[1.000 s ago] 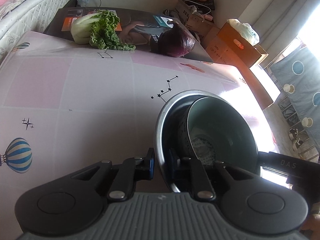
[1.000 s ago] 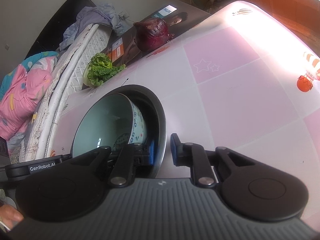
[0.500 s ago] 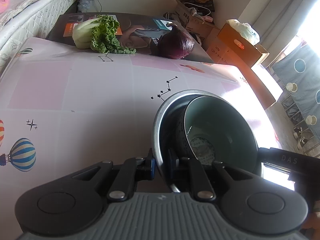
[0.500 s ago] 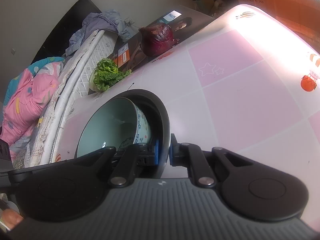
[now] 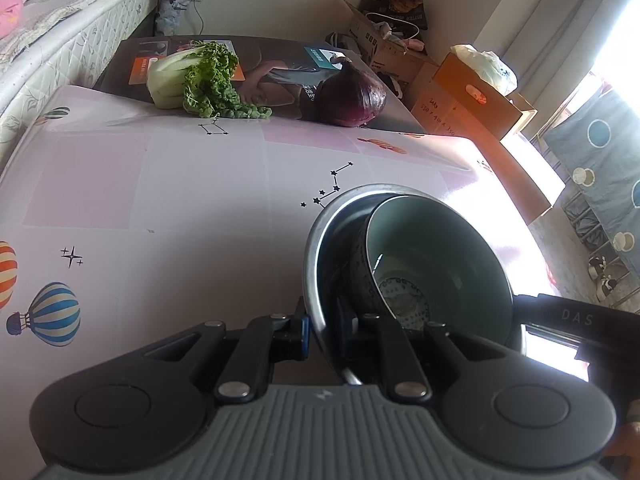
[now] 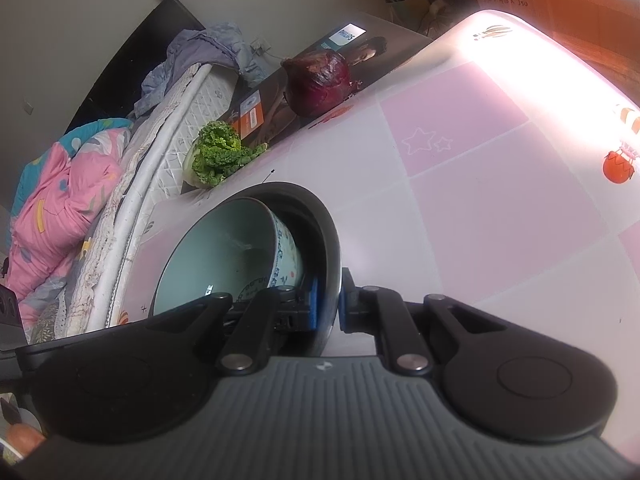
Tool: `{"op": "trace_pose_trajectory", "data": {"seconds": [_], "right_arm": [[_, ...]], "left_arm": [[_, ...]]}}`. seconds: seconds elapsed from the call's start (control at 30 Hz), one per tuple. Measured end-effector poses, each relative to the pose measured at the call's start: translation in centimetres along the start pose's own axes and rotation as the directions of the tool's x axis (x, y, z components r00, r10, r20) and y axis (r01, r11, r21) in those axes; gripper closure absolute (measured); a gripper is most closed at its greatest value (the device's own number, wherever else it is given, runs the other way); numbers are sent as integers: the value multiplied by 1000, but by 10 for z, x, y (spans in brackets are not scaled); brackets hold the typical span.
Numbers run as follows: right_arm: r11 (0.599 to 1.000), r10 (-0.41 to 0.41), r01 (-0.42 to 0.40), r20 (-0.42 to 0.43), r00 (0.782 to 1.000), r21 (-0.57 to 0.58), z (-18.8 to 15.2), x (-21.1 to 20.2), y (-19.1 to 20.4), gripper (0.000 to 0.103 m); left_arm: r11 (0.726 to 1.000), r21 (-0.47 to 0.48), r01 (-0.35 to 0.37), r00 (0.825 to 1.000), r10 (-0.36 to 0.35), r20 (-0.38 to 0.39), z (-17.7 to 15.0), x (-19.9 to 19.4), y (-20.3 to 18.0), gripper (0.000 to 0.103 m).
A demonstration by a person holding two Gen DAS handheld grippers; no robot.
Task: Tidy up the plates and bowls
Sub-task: 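Lift the steel bowl with the green bowl off the table with both grippers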
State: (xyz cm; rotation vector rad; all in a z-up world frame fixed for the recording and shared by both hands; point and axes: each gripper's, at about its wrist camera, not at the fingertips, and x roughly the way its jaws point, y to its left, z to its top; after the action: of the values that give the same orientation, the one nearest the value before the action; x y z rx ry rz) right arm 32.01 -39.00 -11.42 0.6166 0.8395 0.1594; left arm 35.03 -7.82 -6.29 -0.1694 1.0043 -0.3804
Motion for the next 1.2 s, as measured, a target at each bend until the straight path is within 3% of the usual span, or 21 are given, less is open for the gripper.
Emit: {"op": "trace_pose_trajectory", "data": {"seconds": [0.7,1.2], "right_arm": [[1000,0,0,10,1000,-4,1,-5,2,94],[999,29,-28,40,999,-23,-11,-74,31,94]], "left_arm": [[1000,0,1,1000,-1,6,0,-5,-3,89],[1000,-3,5,999,-5,49,-20,-78,-19,89]]}}
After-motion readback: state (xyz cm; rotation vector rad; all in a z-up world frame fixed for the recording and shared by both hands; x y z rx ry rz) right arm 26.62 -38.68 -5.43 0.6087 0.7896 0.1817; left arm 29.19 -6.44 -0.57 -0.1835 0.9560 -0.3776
